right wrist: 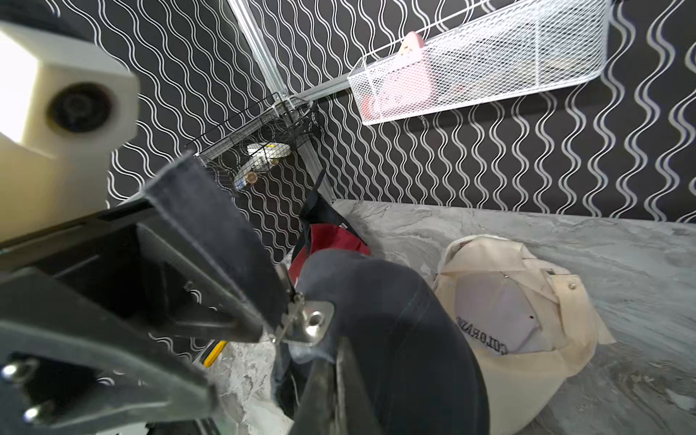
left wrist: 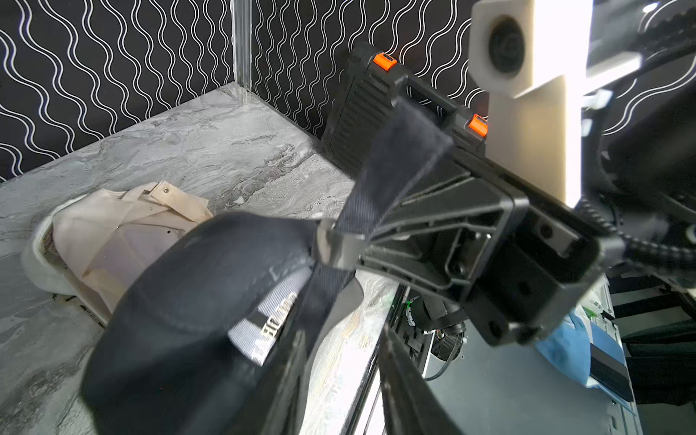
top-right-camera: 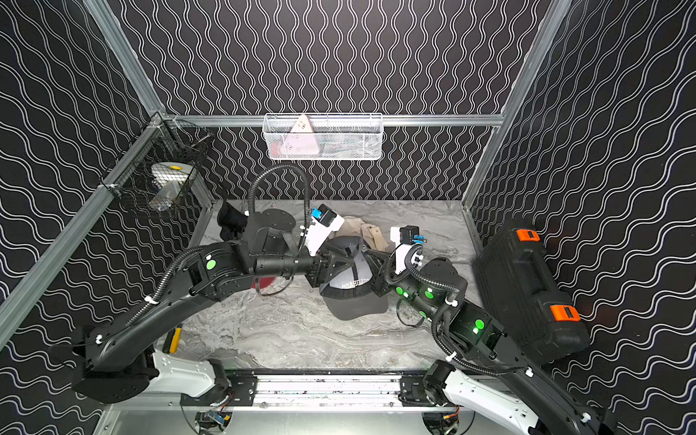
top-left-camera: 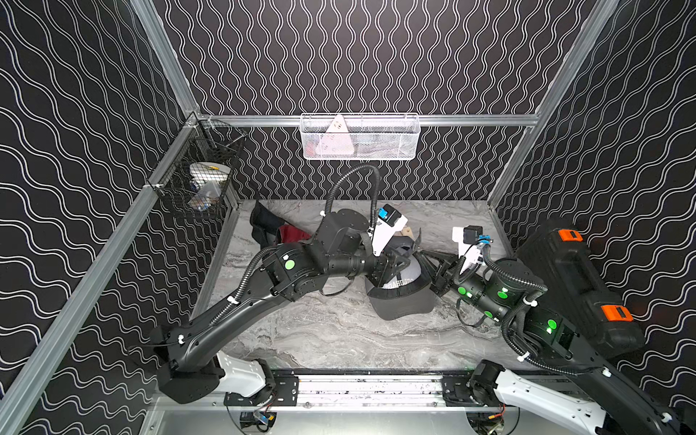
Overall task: Open the adjustable buckle of the baseball cap
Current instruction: Pull the adjustable strap on the baseball cap.
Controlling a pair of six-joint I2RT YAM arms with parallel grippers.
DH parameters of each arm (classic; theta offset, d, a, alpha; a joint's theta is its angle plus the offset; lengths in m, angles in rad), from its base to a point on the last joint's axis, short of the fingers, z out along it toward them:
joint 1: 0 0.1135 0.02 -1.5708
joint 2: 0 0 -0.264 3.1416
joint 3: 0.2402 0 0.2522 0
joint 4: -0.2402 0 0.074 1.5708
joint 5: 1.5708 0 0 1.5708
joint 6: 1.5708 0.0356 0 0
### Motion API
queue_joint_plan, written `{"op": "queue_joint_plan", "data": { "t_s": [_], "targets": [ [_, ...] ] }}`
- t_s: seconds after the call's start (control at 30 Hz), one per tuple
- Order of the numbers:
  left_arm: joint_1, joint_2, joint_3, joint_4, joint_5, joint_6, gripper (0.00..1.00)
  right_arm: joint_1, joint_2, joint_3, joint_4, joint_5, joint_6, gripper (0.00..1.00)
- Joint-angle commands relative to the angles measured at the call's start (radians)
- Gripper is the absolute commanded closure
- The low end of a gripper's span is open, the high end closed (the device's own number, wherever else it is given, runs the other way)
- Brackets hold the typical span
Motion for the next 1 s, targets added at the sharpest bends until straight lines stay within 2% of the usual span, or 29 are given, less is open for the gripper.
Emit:
{"op": "queue_joint_plan", "data": {
  "t_s": [0.0,0.07,0.13,0.3,0.37,0.73,0.97],
  "targets": [
    [-0.003,0.022,0.017,0.038,-0.023,0.026,0.61,0.0,0.001,-0.005,0.064,-0.033,0.042,1.0],
    [-0.003,0.037,0.013,0.046,-0.024,0.031,0.63,0.0,0.003,-0.009,0.067,-0.042,0.049,1.0],
    [-0.003,0.053,0.017,0.041,-0.032,0.034,0.7,0.0,0.004,-0.009,0.072,-0.051,0.053,1.0],
    [-0.003,0.061,-0.001,0.047,-0.047,0.037,0.94,0.0,0.0,-0.003,0.07,-0.037,0.055,1.0],
    [-0.003,0.06,-0.004,0.042,-0.049,0.037,1.0,0.0,-0.003,-0.001,0.066,-0.021,0.053,1.0],
    [-0.004,0.023,-0.082,0.036,-0.039,0.031,1.0,0.0,-0.045,-0.02,0.085,0.13,0.068,1.0],
    [-0.005,-0.017,-0.109,0.007,-0.099,0.048,1.0,0.0,-0.079,-0.058,0.076,0.237,0.093,1.0]
  ]
}}
